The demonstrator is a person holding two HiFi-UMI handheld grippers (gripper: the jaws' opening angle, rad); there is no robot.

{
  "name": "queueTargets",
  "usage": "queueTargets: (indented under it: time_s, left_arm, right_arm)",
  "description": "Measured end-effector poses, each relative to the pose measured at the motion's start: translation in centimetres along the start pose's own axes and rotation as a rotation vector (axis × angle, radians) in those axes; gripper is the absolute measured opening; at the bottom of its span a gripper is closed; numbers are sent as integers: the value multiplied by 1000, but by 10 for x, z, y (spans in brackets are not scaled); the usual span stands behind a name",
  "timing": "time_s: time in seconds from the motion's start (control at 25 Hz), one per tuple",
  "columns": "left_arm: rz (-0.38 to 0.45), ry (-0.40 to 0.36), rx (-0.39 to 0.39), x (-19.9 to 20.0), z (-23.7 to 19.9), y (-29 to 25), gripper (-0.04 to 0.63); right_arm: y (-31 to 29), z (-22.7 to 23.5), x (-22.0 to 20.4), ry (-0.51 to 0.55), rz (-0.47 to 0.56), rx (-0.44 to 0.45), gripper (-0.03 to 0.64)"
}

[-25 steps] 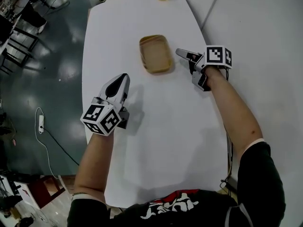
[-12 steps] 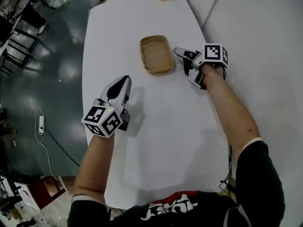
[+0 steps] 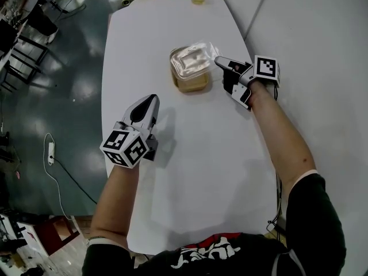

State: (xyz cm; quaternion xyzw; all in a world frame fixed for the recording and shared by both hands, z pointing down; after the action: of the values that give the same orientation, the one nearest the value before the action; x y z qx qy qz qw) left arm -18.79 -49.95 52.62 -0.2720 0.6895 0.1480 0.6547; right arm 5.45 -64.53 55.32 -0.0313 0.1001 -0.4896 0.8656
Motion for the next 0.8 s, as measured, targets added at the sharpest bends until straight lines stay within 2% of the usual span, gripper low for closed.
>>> queueTargets:
  time_s: [0.32,0.6,0.8]
  left_arm:
    - [31,-14,15,20,0,4,-2]
    - [66,-21,29,48,7,19,-2]
    - [94,-53,35,78,14,37,-2]
  right_arm:
    - [13,-24,4,44,46,62,34]
    - [29,-66,9,118,100,97,34]
    - [41,-107,4,164,128,137,34]
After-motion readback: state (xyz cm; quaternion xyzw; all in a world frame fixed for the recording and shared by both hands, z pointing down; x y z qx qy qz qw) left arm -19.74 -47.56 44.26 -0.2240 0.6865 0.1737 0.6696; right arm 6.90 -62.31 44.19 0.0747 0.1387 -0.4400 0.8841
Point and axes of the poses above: the fingertips, and each gripper's own axes: y backward along the fingers, z to its right, x out of its top, the point moved 4 cm from there along y, backward along the fingers, and after that the axes turned 13 degrees about -y, right-handed, at the moved point
